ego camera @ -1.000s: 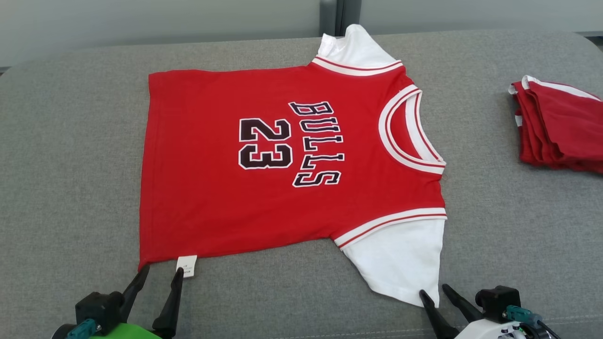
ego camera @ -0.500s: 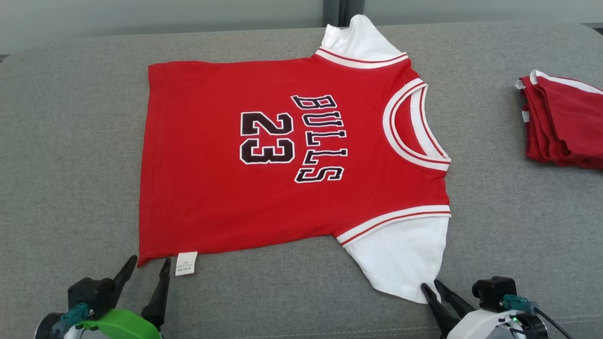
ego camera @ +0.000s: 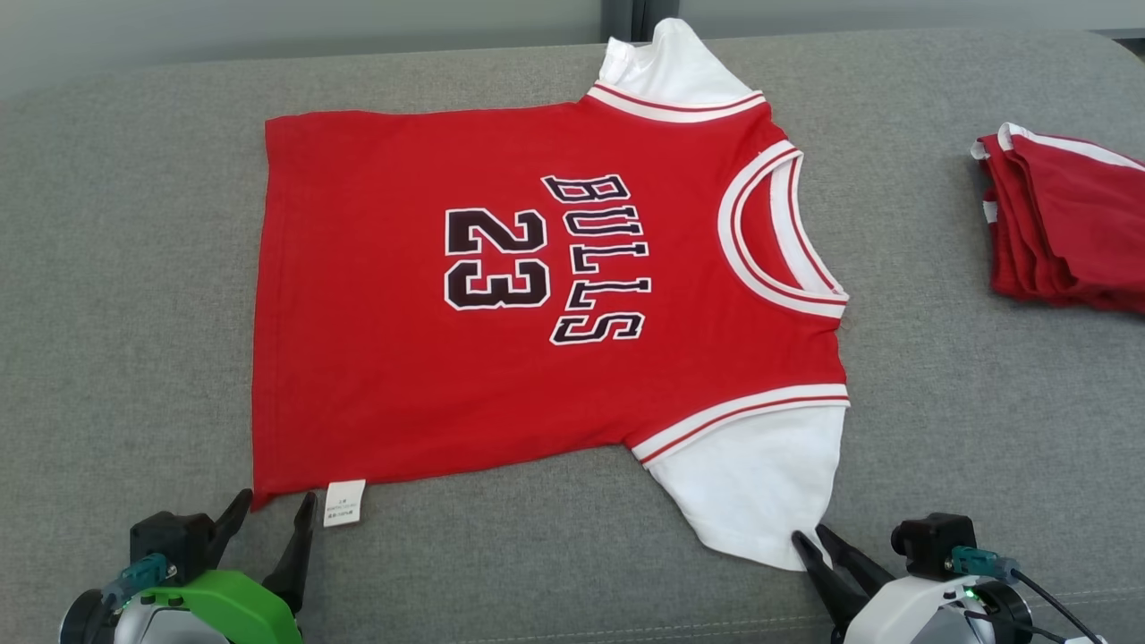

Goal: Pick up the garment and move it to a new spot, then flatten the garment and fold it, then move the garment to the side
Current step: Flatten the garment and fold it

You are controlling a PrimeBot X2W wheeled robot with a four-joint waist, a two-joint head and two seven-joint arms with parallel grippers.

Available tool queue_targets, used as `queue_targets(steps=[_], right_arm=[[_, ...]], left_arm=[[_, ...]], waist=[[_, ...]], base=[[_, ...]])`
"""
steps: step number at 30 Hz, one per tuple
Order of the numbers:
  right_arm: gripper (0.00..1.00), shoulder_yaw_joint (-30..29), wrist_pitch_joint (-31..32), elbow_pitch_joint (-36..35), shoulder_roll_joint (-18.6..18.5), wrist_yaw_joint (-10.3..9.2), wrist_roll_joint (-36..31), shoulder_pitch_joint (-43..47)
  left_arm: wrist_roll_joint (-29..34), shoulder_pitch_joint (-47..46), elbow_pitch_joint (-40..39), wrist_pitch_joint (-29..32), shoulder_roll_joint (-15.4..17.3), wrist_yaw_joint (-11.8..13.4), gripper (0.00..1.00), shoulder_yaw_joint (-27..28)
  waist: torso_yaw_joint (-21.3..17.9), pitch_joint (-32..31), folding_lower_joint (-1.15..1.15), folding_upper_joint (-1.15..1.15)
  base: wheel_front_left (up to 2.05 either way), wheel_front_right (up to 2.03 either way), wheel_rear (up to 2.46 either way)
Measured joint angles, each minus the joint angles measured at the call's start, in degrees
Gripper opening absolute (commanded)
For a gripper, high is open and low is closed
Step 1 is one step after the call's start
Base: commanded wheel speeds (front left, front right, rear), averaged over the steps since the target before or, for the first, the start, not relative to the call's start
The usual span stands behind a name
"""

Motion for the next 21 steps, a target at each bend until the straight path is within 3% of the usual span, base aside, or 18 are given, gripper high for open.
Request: queue_targets(steps=[10, 14, 15, 16, 17, 19, 21], right_arm=[[0.33, 0.0, 0.3, 0.1, 0.0, 0.45, 0.2, -0.5], [0.29, 0.1, 0.5, 0.2, -0.1, 0.51, 0.4, -0.7], [0.27, 0.2, 0.5, 0.2, -0.1, 0.52, 0.4, -0.7], [0.24, 0.2, 0.6, 0.2, -0.2, 0.52, 0.4, -0.8], [0.15, 0.2, 0.8, 0.3, -0.3, 0.52, 0.4, -0.9], [0.01, 0.4, 1.1, 0.5, -0.3, 0.7, 0.4, -1.3], [0.0, 0.4, 1.3, 0.5, -0.3, 0.78, 0.6, -1.4]], left_arm=[[0.0, -0.9, 2.0, 0.3, 0.0, -0.4, 1.0, 0.0], [-0.3, -2.1, 2.9, 0.3, -0.1, -0.6, 0.95, 0.1], [-0.3, -2.3, 3.2, 0.3, -0.1, -1.0, 0.84, 0.1], [-0.3, -2.5, 3.4, 0.2, -0.2, -1.0, 0.64, 0.1], [-0.3, -2.6, 3.6, 0.2, -0.3, -1.0, 0.4, 0.1], [-0.3, -2.8, 3.9, 0.2, -0.4, -1.0, 0.06, 0.1], [-0.4, -2.9, 4.0, 0.0, -0.5, -1.7, 0.0, 0.0]], waist=[[-0.6, 0.5, 0.0, 0.0], [-0.7, 0.6, 0.0, 0.0], [-0.7, 0.6, 0.0, 0.0], [-0.8, 0.6, 0.0, 0.0], [-0.8, 0.6, 0.0, 0.0], [-0.8, 0.5, 0.0, 0.0], [-0.8, 0.5, 0.0, 0.0]], base=[[0.0, 0.0, 0.0], [0.0, 0.0, 0.0], [0.0, 0.0, 0.0], [0.0, 0.0, 0.0], [0.0, 0.0, 0.0], [0.0, 0.0, 0.0], [0.0, 0.0, 0.0]])
